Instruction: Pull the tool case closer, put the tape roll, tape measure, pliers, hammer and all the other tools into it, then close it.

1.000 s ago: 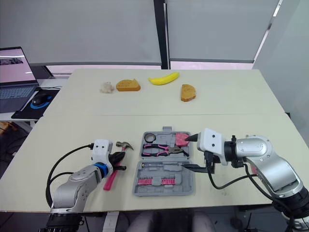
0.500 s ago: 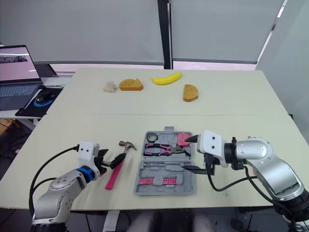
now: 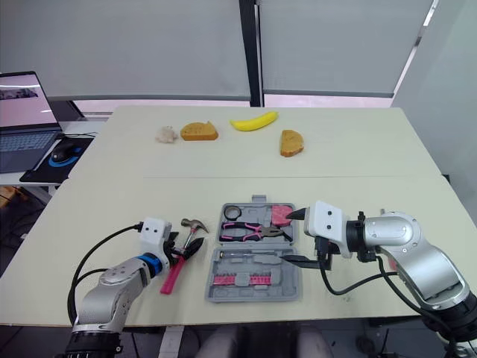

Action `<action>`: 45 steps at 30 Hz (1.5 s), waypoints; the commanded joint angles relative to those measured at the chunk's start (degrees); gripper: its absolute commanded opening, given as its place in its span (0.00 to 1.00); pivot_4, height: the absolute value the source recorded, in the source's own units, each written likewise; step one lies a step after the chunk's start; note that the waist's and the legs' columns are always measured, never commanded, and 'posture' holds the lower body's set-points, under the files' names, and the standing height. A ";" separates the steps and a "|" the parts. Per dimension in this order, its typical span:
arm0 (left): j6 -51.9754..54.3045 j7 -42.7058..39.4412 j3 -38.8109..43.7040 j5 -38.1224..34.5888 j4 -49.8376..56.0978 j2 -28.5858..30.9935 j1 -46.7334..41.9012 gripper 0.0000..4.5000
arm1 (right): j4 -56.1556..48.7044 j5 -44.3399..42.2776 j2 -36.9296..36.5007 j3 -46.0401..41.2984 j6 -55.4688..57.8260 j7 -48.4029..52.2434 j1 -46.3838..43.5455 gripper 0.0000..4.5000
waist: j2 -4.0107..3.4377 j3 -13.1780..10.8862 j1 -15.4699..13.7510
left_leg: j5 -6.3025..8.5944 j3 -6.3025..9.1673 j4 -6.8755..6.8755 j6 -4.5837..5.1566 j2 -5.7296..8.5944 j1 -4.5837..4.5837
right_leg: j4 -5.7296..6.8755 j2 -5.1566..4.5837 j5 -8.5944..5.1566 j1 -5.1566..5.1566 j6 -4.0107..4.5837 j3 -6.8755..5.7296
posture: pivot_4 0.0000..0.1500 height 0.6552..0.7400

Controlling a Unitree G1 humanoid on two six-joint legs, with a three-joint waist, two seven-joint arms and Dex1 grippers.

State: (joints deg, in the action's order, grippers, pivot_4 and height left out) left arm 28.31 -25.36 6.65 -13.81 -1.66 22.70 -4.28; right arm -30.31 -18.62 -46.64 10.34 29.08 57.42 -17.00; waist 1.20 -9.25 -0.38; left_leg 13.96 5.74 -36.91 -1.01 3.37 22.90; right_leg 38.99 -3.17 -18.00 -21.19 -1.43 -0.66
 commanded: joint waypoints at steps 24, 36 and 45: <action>-5.46 -19.58 -0.11 -4.88 16.60 16.33 2.62 0.02 | -8.88 -2.73 -1.60 -6.93 -2.70 -1.64 7.55 1.00 | -0.07 -0.10 -0.21 | 0.00 0.00 0.03 0.00 -0.01 0.04 | -0.04 -0.02 -0.01 -0.04 0.01 0.03 | 1.00 1.00; -2.29 -34.81 -21.31 -0.06 21.36 21.00 -9.16 0.02 | -16.28 -7.88 -7.24 -15.76 1.20 -1.42 17.75 1.00 | -0.15 -0.15 -0.63 | 0.01 -0.06 0.04 0.03 -0.04 0.06 | -0.03 0.02 -0.01 -0.03 0.00 0.03 | 1.00 1.00; 3.67 -33.21 -35.49 7.99 17.97 11.71 -20.25 0.02 | -18.92 -7.58 -10.19 -18.50 4.16 -2.93 24.41 1.00 | -0.01 -0.22 -0.39 | 0.00 -0.07 -0.04 0.05 0.01 0.04 | -0.02 0.08 0.00 0.05 -0.05 0.02 | 1.00 1.00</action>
State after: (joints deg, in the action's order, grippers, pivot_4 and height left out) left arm 31.33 -58.54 -28.33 -6.44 14.99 34.76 -23.62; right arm -47.46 -25.93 -55.98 -6.67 32.82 54.80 7.52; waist 1.18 -9.48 -0.77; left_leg 13.96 5.68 -36.94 -0.97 3.35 22.94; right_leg 38.99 -3.07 -18.00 -21.14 -1.48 -0.65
